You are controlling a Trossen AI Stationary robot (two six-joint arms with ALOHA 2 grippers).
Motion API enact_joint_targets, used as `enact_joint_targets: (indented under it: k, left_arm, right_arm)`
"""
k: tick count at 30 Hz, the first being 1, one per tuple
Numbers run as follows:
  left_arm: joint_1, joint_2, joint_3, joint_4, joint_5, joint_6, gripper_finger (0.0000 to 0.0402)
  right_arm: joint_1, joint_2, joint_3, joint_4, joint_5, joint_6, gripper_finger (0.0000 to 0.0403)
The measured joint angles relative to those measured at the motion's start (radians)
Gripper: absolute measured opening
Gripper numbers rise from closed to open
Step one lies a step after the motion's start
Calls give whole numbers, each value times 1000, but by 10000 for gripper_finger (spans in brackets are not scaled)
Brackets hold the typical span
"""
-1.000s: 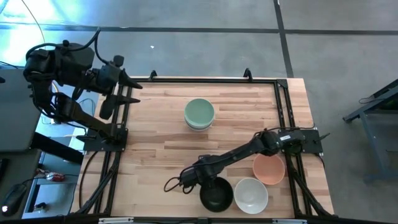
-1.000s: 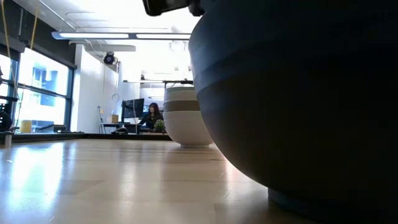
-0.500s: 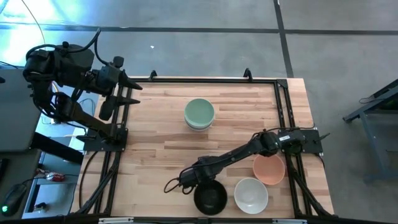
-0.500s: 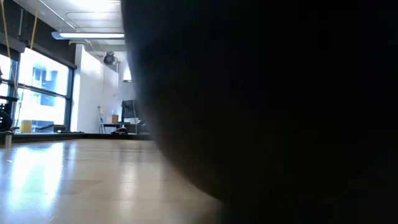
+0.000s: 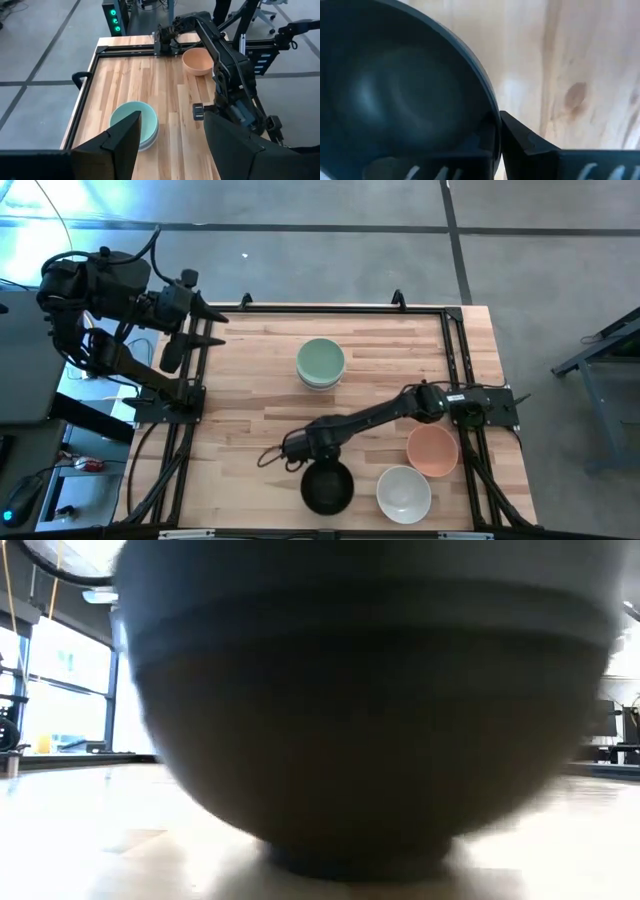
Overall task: Nest bowls inside each other
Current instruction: Stack the black bowl on the light green bowl
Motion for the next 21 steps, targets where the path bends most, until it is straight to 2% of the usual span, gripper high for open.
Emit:
enact_joint_targets:
  k: [10,21]
  left_arm:
    - [1,-7,0,0,-13,24,207]
    - [1,-7,0,0,-58,27,207]
  right_arm:
    - [-106,-84,1,57,-2,41,0]
    - [-263,-218,2,-55,13,85,0]
